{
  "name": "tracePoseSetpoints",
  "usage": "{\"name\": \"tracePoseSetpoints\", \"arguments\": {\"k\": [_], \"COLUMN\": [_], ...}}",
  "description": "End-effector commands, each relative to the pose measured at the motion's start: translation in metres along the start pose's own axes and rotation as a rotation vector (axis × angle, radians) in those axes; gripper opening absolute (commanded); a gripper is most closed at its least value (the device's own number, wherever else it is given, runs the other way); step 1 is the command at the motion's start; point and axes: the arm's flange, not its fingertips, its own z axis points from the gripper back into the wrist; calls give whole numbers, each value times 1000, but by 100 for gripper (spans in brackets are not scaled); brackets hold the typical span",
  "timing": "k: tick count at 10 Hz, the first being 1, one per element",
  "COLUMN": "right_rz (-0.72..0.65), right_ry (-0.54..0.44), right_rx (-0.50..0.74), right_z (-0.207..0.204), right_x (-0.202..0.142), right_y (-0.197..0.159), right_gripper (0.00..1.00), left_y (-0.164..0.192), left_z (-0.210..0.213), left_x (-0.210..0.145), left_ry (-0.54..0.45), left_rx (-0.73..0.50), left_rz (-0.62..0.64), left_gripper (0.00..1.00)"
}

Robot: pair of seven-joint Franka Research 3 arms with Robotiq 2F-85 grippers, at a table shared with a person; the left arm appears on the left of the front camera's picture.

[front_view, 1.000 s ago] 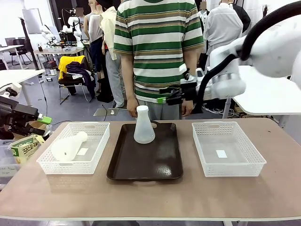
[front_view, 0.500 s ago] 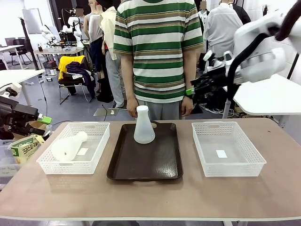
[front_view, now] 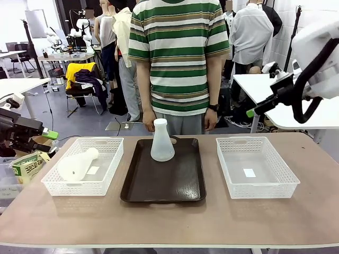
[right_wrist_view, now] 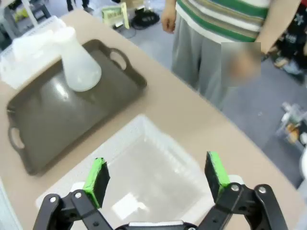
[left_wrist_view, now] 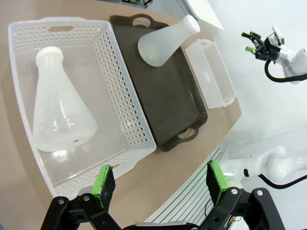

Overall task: Prepare the laboratory tools.
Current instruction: Pick up the Big flask that the person points to.

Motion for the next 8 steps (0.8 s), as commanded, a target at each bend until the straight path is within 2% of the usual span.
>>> {"name": "tracePoseSetpoints", "arguments": {"k": [1,5,6,8], "right_rz": [-43,-49,-41,-41], "right_ry": [4,13,1,1], "right_rx": [69,157,118,118], "right_z": [0,-2,-7,-7], "right_x": [-4,-14,-13,-13], "right_y": [4,4,9,9], "right_gripper": [100,100,100,100], "left_y": [1,1,1,1], "left_z": [0,0,0,0], "left_x": [0,0,0,0], "left_ry": [-14,-14,-14,-14], "left_rx": [-19,-19,-19,-19], "left_rz": [-6,-6,-6,-6], "left_gripper": [100,100,100,100]}}
